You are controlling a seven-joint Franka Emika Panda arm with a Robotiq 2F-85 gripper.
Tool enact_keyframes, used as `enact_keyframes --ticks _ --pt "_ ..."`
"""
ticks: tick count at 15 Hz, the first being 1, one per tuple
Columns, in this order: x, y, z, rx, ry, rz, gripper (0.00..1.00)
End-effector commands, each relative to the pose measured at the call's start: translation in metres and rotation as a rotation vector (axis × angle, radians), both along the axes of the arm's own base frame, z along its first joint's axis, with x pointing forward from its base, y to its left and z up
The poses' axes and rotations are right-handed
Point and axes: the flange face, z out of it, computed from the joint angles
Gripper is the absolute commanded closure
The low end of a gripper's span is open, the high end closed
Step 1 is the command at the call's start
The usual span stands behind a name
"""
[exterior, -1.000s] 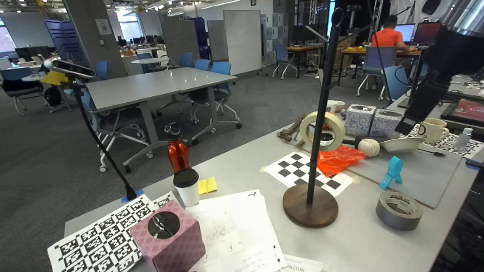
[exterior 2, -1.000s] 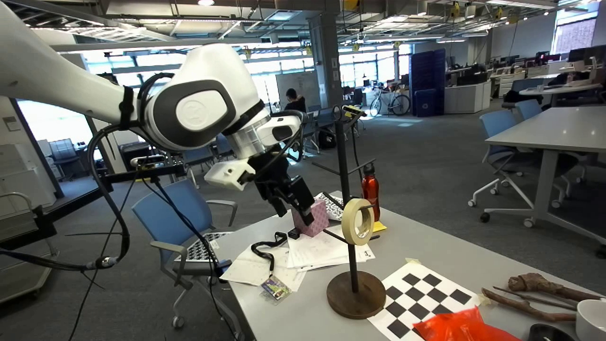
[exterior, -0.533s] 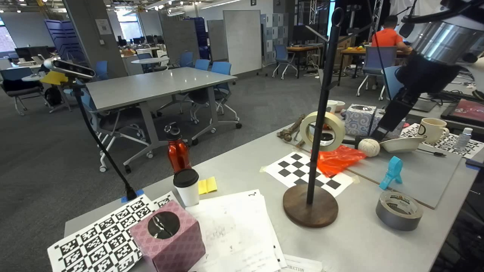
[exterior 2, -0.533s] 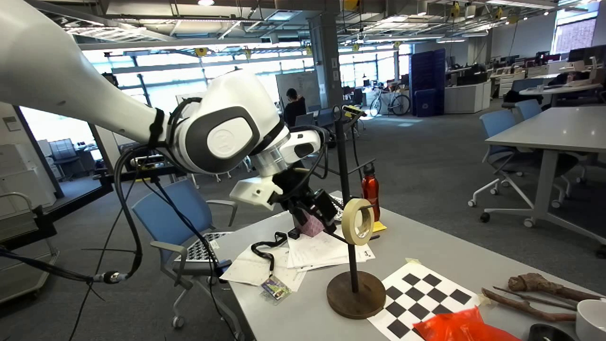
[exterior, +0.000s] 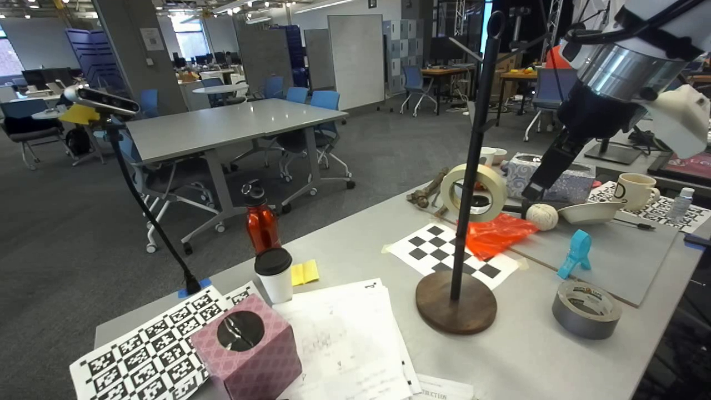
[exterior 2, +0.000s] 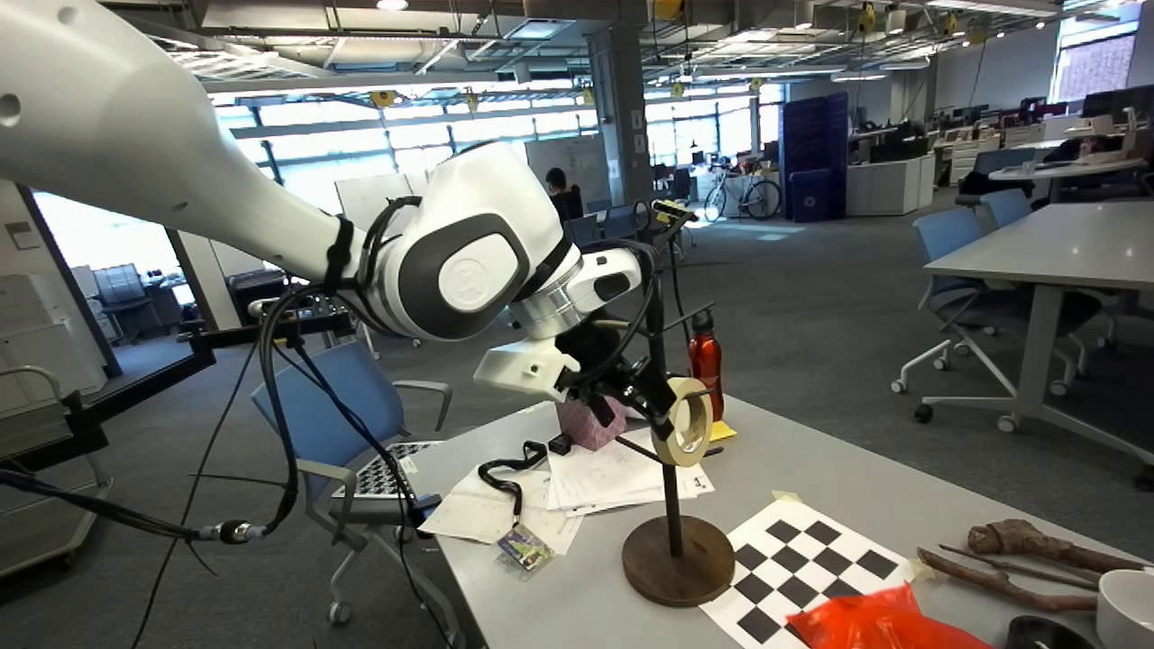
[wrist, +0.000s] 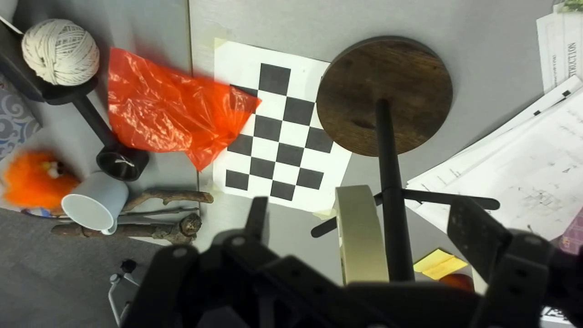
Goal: Remove the tape from the rack and put it on the table
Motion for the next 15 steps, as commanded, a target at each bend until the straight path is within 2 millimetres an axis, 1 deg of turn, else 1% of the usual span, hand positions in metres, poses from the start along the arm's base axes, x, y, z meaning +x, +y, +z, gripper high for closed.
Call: enact_keyframes --ticks 1,13,14,15 --pt "0.017 0.003 -0.005 -0.021 -0.009 0.044 0.0" --pt "0.053 0.004 -0.011 -0.03 -0.027 0.055 0.0" --pt "0.055 0.004 -0.013 -0.03 -0.026 0.055 0.03" --pt "0.057 0.005 -0.014 -0.03 -0.026 0.056 0.11"
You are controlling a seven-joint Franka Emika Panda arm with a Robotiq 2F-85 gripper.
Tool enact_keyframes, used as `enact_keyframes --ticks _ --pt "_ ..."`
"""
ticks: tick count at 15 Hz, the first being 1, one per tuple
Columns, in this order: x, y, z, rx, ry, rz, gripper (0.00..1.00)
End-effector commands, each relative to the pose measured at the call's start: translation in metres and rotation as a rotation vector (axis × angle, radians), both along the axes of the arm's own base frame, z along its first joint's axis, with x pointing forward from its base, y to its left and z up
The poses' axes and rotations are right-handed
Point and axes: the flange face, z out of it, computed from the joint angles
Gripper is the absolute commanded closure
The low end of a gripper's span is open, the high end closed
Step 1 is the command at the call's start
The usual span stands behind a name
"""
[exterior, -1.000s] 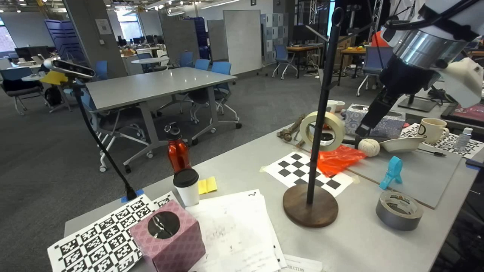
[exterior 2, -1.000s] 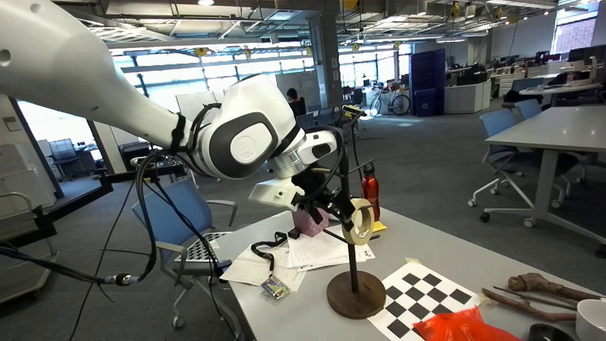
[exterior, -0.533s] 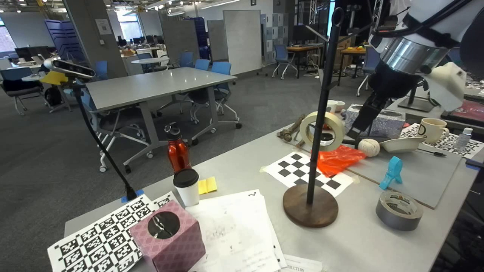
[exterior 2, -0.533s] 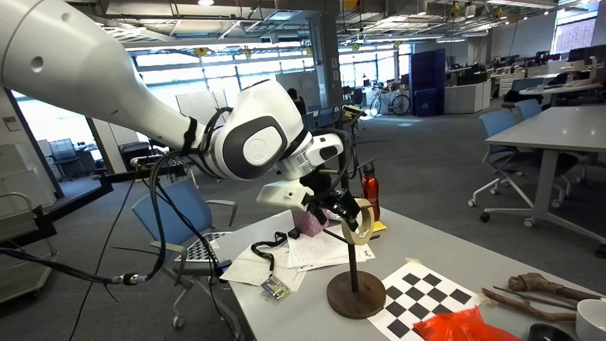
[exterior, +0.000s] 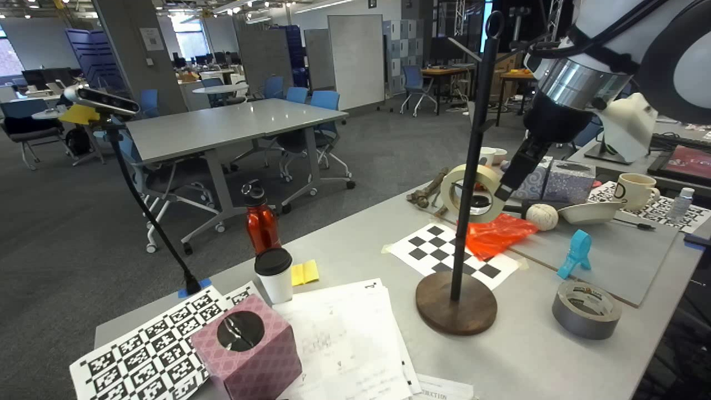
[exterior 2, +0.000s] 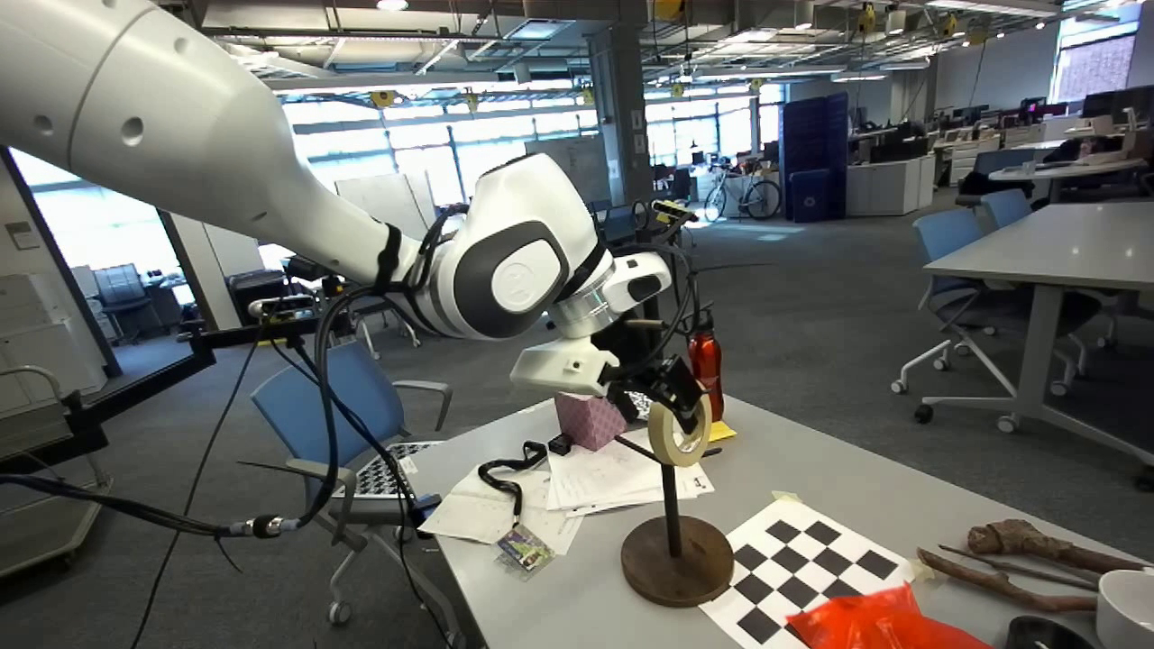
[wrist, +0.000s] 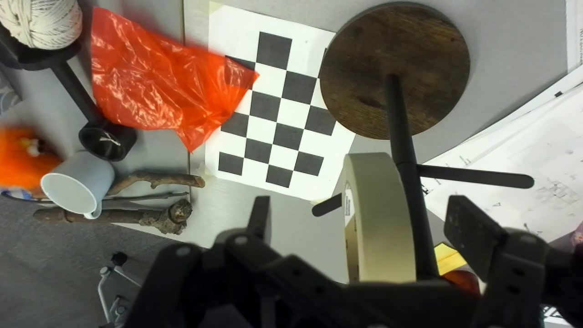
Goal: Remove the tape from the rack and put it on the table
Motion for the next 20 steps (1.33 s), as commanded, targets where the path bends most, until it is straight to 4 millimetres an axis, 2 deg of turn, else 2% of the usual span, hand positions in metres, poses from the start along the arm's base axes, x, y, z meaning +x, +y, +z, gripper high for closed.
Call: enact_keyframes --ticks 1,3,4,5,7,8,9,13,14,15,20 --pt "0.017 0.003 -0.001 -0.016 -0.025 0.03 0.17" --pt "0.017 0.001 -0.002 -0.017 -0.023 0.029 0.24" --pt "0.016 0.0 -0.002 -0.014 -0.022 0.025 0.31" --pt "0.014 -0.002 -0.002 -0.013 -0.023 0.022 0.28" --pt "0.011 -0.005 -0.001 -0.01 -0.024 0.014 0.52" --pt "0.01 -0.006 -0.001 -0.011 -0.025 0.012 0.54" --pt "0.008 -0.007 0.0 -0.011 -0.026 0.01 0.6" --pt "0.004 -0.01 0.002 -0.01 -0.033 0.001 0.92" --pt "0.004 -0.011 0.002 -0.011 -0.035 0.0 0.96" --pt "0.003 -0.011 0.003 -0.012 -0.038 0.0 0.93" --pt "0.002 -0.014 0.01 -0.012 -0.073 -0.006 0.93"
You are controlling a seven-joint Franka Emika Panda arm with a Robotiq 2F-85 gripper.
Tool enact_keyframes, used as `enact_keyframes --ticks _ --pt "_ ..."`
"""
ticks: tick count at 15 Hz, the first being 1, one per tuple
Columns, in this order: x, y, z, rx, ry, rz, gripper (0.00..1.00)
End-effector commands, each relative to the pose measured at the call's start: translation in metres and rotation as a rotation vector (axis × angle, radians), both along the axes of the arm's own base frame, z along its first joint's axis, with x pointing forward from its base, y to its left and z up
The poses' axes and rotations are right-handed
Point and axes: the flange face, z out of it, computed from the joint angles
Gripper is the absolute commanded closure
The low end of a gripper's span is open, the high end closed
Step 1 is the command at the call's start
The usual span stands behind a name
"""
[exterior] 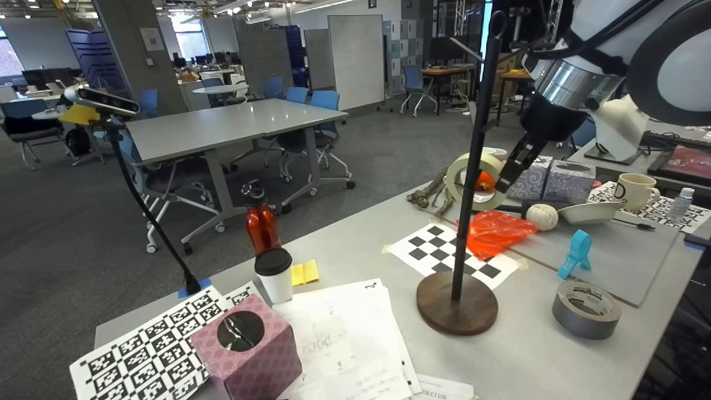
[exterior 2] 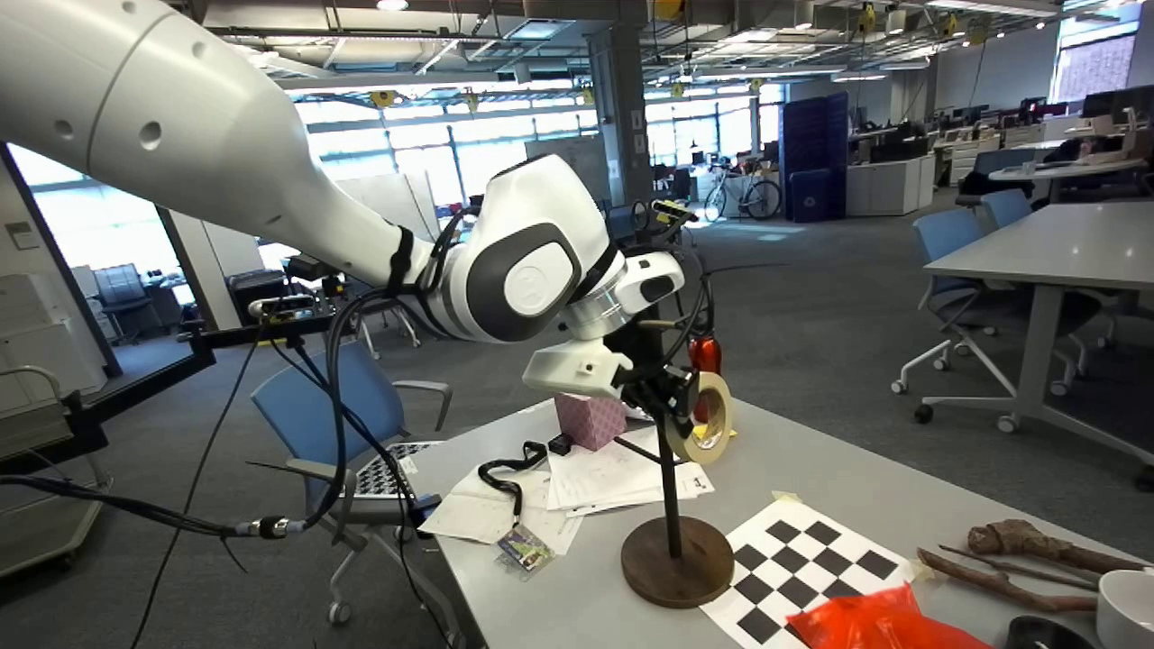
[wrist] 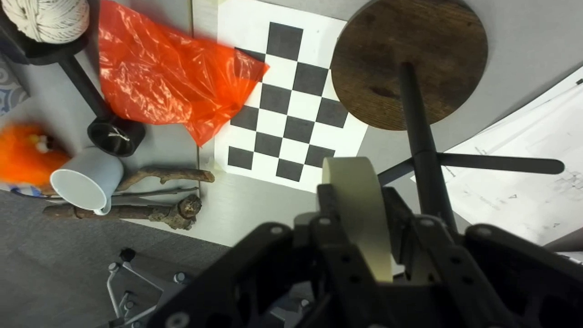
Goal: Remove the tape from the rack and put it on the table
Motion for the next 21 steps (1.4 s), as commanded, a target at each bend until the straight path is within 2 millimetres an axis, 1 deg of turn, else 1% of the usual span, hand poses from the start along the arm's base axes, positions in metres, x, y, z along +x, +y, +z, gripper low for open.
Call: enact_keyframes --ticks 1,6,11,17,21 --pt "-0.007 -0.006 0.014 -0.013 -0.069 0.007 0.93" --pt "-0.01 -0.015 0.03 -0.009 -0.138 -0.007 0.93" --pt "-0.01 -0.035 0.04 -0.04 -0.173 -0.043 0.93" --pt "-0.018 -0.055 0.03 -0.083 -0.149 -0.11 0.93" --pt "-0.03 -0.063 0.013 -0.06 -0.096 -0.176 0.93"
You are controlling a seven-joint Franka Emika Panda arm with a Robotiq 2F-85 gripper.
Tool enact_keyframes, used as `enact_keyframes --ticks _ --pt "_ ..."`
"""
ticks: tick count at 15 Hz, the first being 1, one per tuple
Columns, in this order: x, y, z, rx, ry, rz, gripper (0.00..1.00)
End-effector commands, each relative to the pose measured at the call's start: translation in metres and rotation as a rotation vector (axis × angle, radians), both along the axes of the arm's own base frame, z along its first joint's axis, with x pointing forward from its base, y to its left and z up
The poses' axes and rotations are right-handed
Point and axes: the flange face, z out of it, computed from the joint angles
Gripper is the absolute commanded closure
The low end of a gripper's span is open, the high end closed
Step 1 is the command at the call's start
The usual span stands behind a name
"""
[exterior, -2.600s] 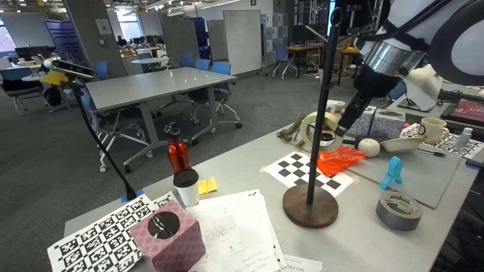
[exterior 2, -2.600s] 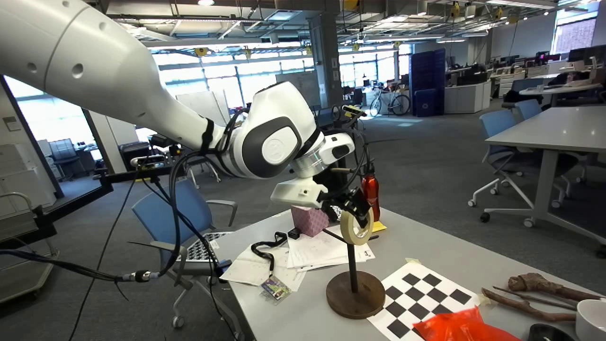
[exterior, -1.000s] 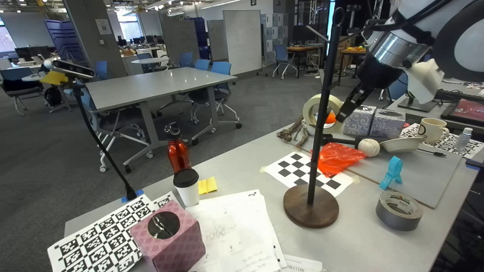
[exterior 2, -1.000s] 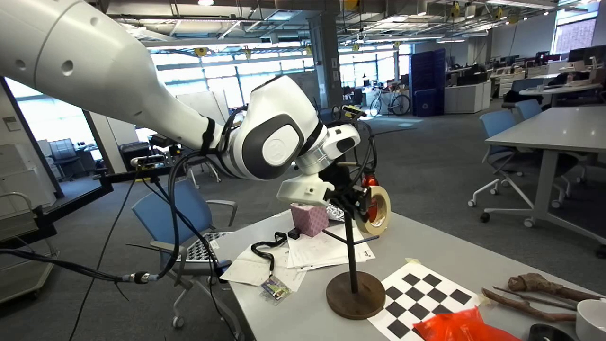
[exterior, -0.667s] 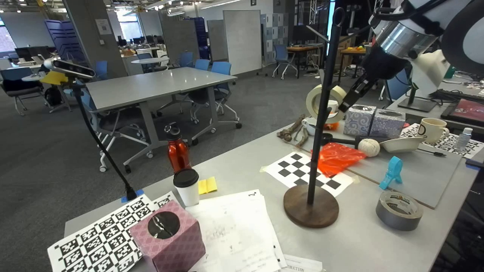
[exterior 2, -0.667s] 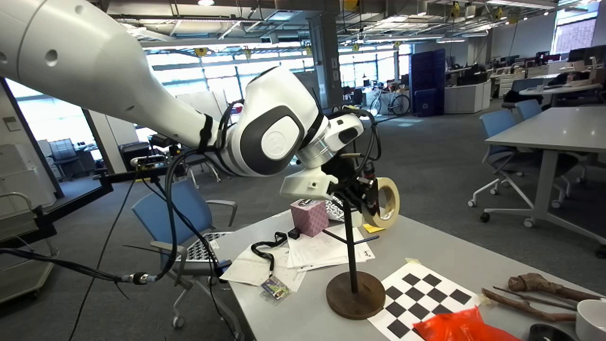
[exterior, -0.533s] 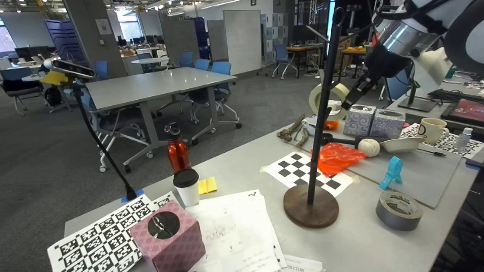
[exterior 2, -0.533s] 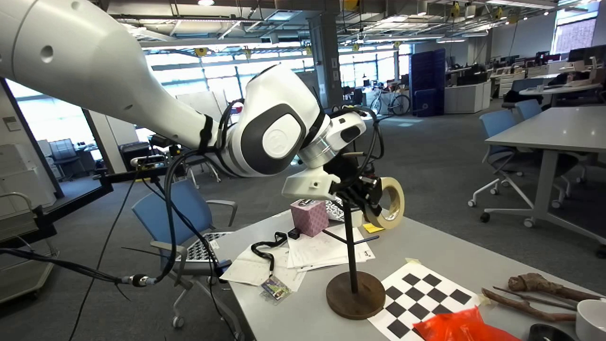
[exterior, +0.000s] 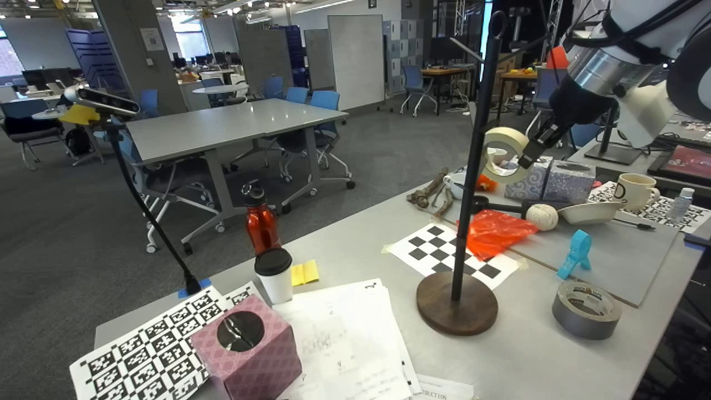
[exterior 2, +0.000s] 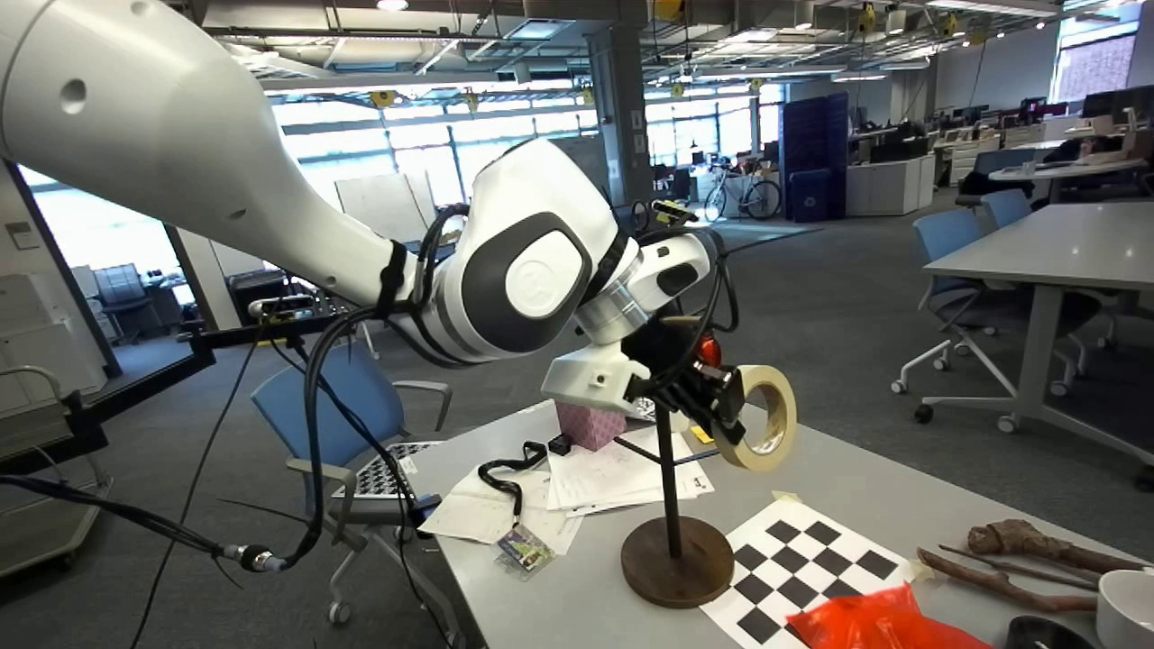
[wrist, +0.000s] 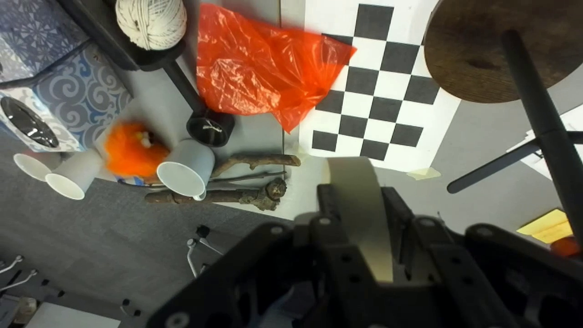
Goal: Remove the tape from the rack and put it on the table
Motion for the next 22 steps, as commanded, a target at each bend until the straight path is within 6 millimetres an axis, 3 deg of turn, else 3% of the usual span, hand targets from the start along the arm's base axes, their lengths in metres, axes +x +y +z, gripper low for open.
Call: enact_keyframes --ticks 1,7,14,22 --pt "-0.017 -0.008 -0.007 0.016 0.024 -0.059 0.93" --pt "-0.035 -0.009 -0.048 0.125 0.117 -0.125 0.93" --pt "-0.042 -0.004 -0.087 0.207 0.185 -0.187 0.93" --pt "-0.043 0.026 -0.135 0.403 0.282 -0.231 0.93"
